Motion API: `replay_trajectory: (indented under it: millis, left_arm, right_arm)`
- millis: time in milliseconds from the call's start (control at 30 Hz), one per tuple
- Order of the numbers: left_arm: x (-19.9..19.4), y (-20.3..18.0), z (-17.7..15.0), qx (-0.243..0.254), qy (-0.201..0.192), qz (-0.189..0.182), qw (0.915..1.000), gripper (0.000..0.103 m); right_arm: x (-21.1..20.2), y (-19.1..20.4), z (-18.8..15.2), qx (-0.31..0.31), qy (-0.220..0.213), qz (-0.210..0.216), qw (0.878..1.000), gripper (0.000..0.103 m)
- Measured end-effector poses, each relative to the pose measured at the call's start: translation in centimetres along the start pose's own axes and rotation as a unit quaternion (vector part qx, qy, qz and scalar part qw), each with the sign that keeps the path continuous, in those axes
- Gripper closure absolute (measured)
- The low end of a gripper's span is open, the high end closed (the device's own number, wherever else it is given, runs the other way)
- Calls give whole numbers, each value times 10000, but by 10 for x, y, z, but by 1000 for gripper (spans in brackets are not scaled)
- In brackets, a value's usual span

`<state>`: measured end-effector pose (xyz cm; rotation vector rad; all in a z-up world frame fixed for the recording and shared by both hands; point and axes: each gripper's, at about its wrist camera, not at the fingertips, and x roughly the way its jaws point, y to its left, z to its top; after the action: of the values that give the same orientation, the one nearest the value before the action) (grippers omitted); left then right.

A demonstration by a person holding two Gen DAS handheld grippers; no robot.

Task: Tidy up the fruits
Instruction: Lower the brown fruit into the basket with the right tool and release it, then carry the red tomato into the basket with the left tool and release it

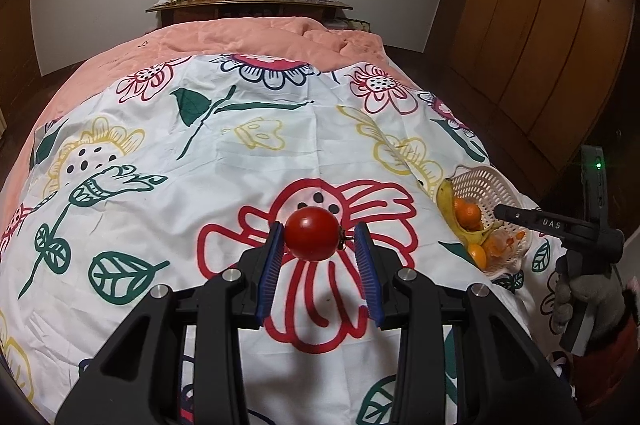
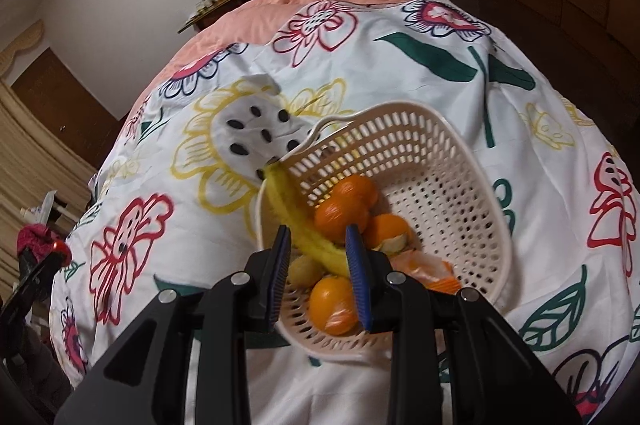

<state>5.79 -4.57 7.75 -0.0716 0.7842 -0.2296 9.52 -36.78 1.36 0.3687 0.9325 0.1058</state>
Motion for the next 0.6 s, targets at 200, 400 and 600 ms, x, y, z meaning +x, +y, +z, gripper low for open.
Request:
replay_trajectory:
  millis: [200, 400, 600]
  left_arm:
    - [2, -21, 5, 220, 23, -145, 9997, 66]
    - [14, -55, 10, 556, 98, -371, 9977, 66]
    - [30, -96, 17, 936, 229, -709, 9928, 66]
  right_arm:
    - [-9, -7, -2, 170, -147, 75, 9997, 74]
    - [-20, -19, -4, 248, -324, 58, 9991, 74]
    - [-29, -39, -6, 491, -521, 64, 9974, 74]
